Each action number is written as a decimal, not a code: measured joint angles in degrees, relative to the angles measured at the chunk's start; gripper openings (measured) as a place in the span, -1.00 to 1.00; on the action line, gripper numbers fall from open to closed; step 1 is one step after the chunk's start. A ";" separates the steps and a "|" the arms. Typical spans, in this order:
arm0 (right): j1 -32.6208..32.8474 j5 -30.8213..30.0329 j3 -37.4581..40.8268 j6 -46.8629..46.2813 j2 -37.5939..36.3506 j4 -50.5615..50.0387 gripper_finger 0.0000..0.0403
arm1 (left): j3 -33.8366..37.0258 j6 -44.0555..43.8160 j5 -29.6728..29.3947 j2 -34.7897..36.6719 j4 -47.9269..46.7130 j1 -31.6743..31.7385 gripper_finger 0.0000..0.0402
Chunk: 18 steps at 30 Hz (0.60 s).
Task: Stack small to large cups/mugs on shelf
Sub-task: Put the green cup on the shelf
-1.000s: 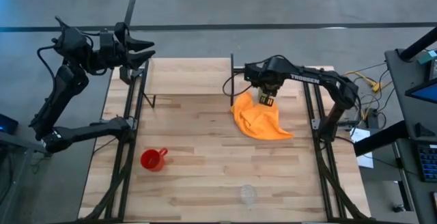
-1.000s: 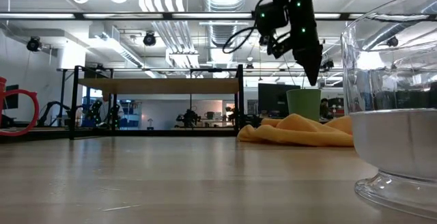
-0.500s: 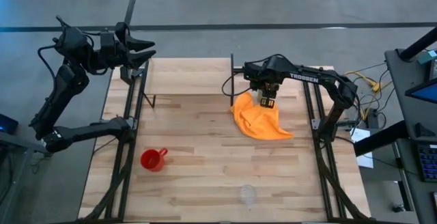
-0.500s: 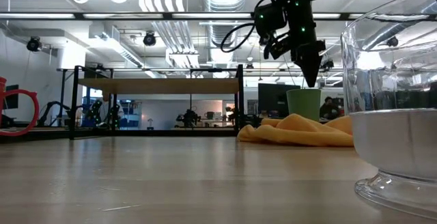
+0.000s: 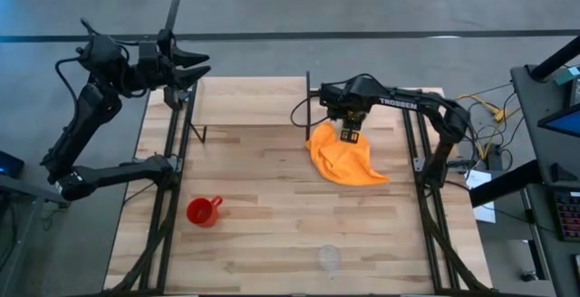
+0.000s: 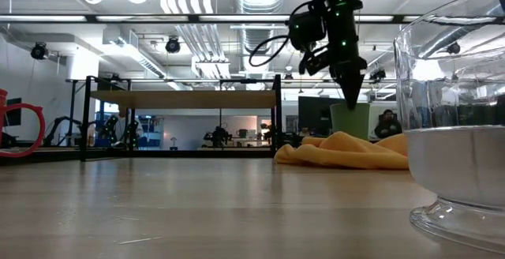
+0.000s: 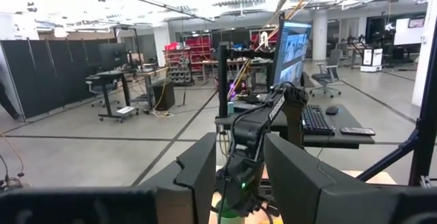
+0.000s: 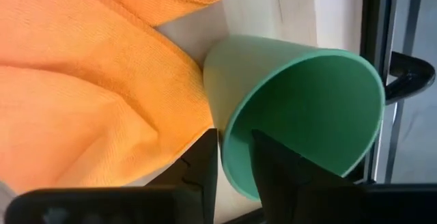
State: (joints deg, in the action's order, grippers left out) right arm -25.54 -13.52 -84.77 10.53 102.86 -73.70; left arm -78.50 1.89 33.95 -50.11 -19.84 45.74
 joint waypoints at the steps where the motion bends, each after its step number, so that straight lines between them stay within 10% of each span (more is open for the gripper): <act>1: 0.00 0.00 0.00 0.10 0.47 0.21 -0.65 | 0.00 0.00 0.00 0.07 0.05 0.00 -0.44; 9: 0.70 0.07 -1.54 -2.47 1.15 -1.27 -0.95 | 0.00 0.00 0.02 0.80 0.12 -0.01 -0.44; 18: 7.49 5.46 -23.66 -4.53 0.71 -13.38 -0.96 | 0.00 0.00 0.02 0.75 0.04 0.00 -0.44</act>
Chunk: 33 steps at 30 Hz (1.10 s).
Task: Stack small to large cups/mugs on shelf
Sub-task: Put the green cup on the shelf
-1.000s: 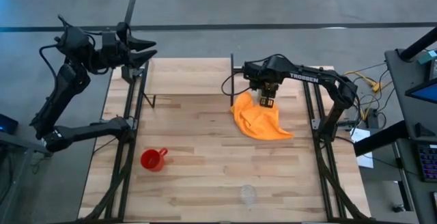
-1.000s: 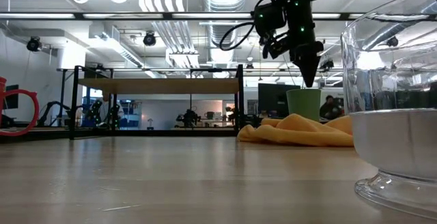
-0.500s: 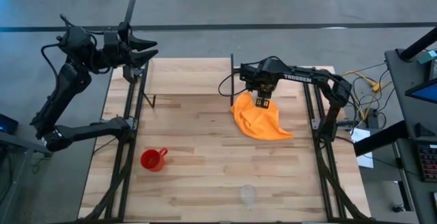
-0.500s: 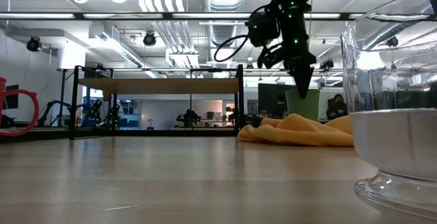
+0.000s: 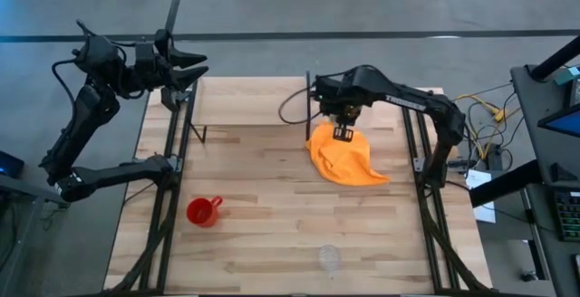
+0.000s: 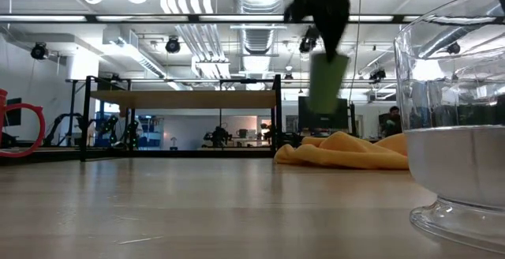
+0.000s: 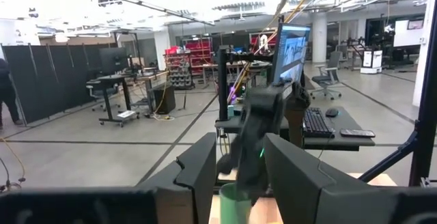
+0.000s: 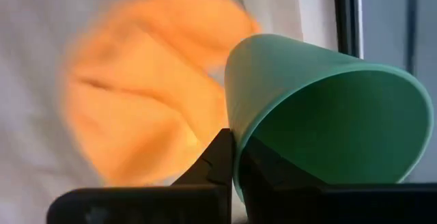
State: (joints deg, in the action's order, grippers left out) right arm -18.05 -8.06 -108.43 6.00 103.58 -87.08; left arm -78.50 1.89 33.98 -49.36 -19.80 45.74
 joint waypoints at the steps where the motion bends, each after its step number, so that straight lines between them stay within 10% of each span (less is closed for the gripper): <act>1: 0.72 1.44 -3.00 -0.01 -0.03 0.12 -0.96 | 0.00 0.00 0.00 0.00 -0.12 0.00 -0.44; 12: 3.83 2.51 -26.74 0.22 7.08 0.62 -0.96 | 0.02 -5.69 0.02 -1.37 -0.29 -0.02 -0.44; 33: 3.41 -2.07 -26.47 5.20 13.48 8.57 -0.96 | 3.92 -3.07 -4.62 -13.34 -6.58 0.00 -0.44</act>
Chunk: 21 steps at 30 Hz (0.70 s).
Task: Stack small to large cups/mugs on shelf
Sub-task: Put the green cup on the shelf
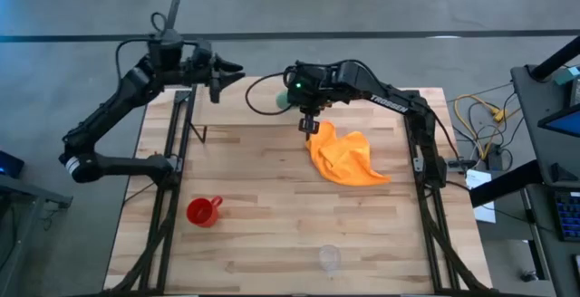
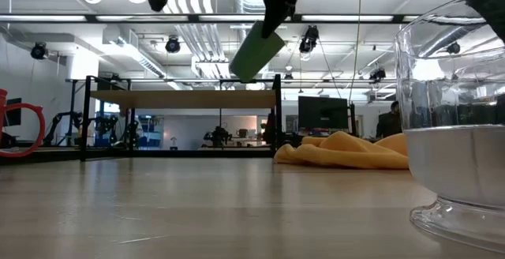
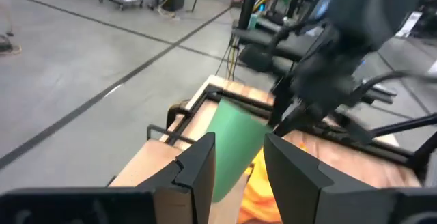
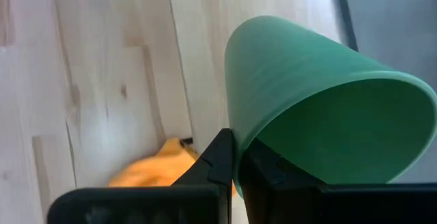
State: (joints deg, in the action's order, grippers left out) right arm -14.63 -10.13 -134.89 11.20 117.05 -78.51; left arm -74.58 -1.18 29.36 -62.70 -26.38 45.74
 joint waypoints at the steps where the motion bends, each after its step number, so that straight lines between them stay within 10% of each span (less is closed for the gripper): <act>1: 0.00 0.02 -0.12 -0.01 -0.19 0.09 -0.96 | 0.08 0.05 -0.01 -0.75 -0.03 0.00 -0.44; 21: -0.63 0.07 -0.10 0.73 -0.26 7.75 -0.96 | 3.73 -0.53 -0.93 -11.87 3.69 -1.31 -0.96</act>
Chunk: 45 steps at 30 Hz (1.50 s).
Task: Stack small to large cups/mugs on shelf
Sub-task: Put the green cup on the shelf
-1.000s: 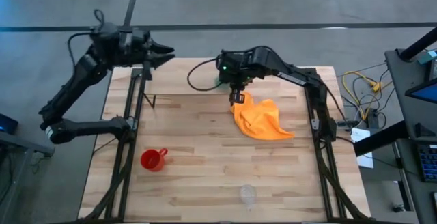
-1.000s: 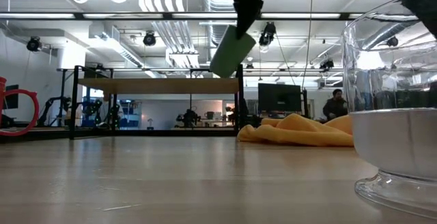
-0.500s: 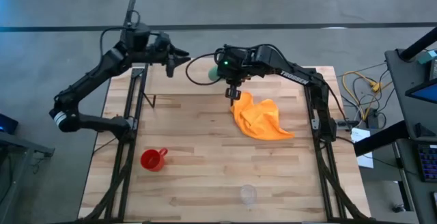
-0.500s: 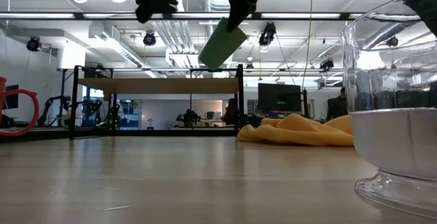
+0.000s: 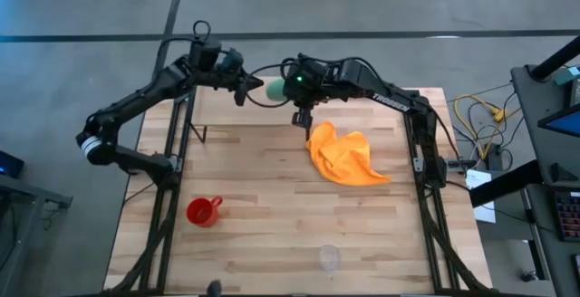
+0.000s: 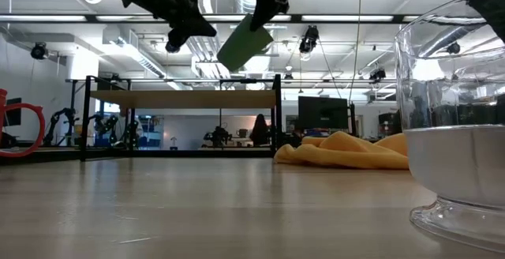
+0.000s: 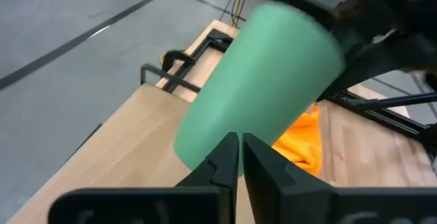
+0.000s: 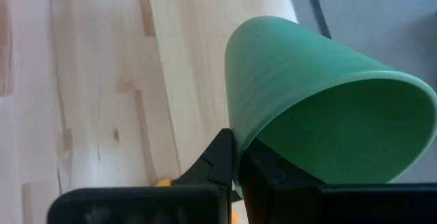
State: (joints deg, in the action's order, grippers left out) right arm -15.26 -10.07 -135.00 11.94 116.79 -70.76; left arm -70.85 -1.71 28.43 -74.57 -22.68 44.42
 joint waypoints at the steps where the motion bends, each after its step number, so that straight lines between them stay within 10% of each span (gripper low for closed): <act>1: -0.07 0.00 0.00 -0.23 0.00 0.44 -0.96 | 0.00 -0.17 -0.58 -0.47 0.01 0.00 -0.97; 45: -1.61 2.75 0.12 -4.88 2.84 7.60 -0.96 | 0.20 -2.50 -4.49 -12.49 4.38 -3.23 -1.00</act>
State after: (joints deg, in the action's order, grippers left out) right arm -16.87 -7.31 -134.88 7.05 119.63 -63.16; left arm -70.65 -4.21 23.94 -87.07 -18.30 41.19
